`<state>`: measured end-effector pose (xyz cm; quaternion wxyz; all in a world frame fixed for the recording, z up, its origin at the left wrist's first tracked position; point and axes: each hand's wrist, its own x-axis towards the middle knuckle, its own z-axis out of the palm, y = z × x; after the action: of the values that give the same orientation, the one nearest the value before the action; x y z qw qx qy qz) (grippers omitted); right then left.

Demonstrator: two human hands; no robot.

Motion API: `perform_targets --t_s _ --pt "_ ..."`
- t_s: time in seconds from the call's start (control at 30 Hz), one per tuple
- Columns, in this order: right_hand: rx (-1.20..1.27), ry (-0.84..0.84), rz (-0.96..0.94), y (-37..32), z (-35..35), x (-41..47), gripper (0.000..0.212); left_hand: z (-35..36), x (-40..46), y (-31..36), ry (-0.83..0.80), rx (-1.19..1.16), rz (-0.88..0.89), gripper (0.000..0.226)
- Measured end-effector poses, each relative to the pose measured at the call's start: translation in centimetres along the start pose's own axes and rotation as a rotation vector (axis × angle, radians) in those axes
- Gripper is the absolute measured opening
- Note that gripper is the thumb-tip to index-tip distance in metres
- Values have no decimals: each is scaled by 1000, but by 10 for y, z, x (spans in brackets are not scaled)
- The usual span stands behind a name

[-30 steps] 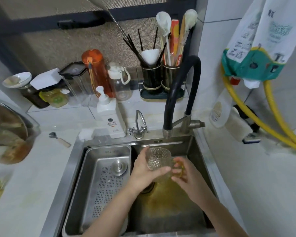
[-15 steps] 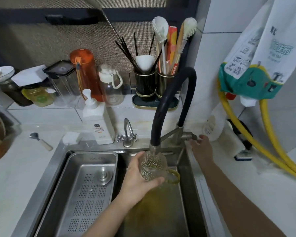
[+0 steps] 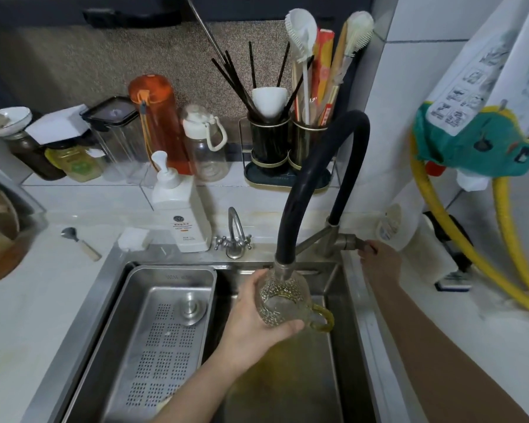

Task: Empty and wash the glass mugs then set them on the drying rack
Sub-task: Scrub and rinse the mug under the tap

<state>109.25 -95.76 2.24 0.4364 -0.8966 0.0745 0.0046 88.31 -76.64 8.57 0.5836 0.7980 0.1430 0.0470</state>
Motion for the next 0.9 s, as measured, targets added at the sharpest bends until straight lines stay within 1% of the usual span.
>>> perform_targets --t_s 0.07,0.17,0.3,0.43,0.6,0.77,0.83,0.87,0.9 --pt "-69 -4 -19 1 -1 2 18 0 0 -2 1 0 -9 90" --pt "-61 -1 -12 4 -1 4 20 0 0 -4 -6 -4 -27 99" --pt "-91 -4 -33 3 -1 4 21 0 0 -7 -11 11 -37 103" --pt "-22 -7 -26 3 -2 4 21 0 0 -10 -9 9 -44 102" --pt "-23 15 -32 1 -3 1 25 2 -1 -10 -14 7 -33 103" --pt "-24 -35 -25 -11 -10 -21 16 0 0 -10 -22 -21 -53 104" --pt "84 -95 -25 -15 -12 -53 7 -3 1 -9 -14 -37 -57 102" --pt "168 -148 -22 -17 -13 -75 8 -5 2 -9 -6 -43 -58 101" --pt "246 -211 -37 -19 -14 -97 13 -8 3 -10 4 -44 -59 101"
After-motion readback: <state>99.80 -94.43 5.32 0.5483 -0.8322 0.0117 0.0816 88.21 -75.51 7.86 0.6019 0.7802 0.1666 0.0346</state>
